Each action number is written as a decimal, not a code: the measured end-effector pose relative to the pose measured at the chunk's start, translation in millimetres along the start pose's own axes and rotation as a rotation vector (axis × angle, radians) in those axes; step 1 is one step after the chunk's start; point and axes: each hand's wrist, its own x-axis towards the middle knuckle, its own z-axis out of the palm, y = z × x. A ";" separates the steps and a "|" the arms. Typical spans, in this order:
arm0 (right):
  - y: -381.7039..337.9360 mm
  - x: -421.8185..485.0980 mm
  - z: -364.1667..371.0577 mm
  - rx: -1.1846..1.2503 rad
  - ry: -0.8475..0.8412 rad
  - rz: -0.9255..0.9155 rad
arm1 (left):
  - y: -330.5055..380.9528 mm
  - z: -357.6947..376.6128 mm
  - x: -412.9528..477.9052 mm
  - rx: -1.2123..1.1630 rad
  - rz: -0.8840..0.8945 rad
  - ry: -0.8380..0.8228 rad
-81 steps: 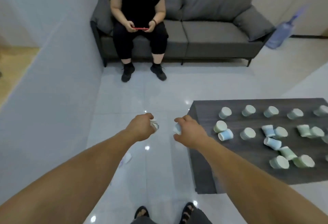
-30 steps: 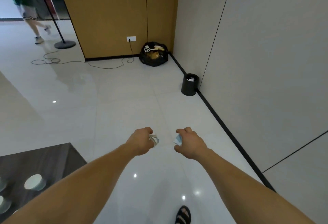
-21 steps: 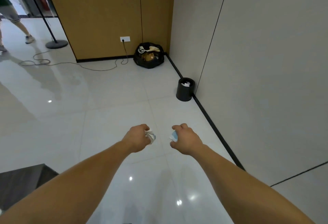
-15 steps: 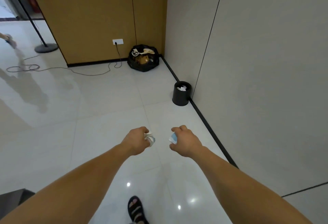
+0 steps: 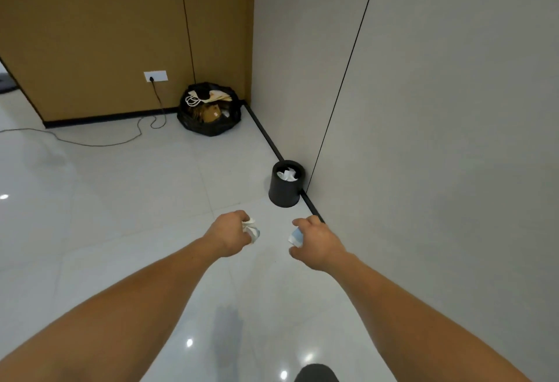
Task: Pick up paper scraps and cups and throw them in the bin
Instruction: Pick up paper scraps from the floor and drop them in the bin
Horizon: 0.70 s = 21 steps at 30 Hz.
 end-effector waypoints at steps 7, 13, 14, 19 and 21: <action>45.6 137.0 -41.2 0.008 -0.023 -0.023 | 49.7 -10.0 140.0 0.028 0.002 -0.039; 81.4 247.6 -99.8 0.007 -0.038 -0.090 | 110.5 -26.8 248.0 0.047 -0.016 -0.001; 86.3 263.4 -108.7 0.007 -0.039 -0.098 | 119.5 -29.7 263.9 0.051 -0.012 0.007; 106.9 342.1 -141.7 -0.011 -0.062 -0.082 | 148.3 -42.2 346.7 0.060 -0.008 -0.022; 111.9 377.4 -149.3 -0.015 -0.075 -0.073 | 151.5 -48.0 386.7 0.056 -0.015 -0.026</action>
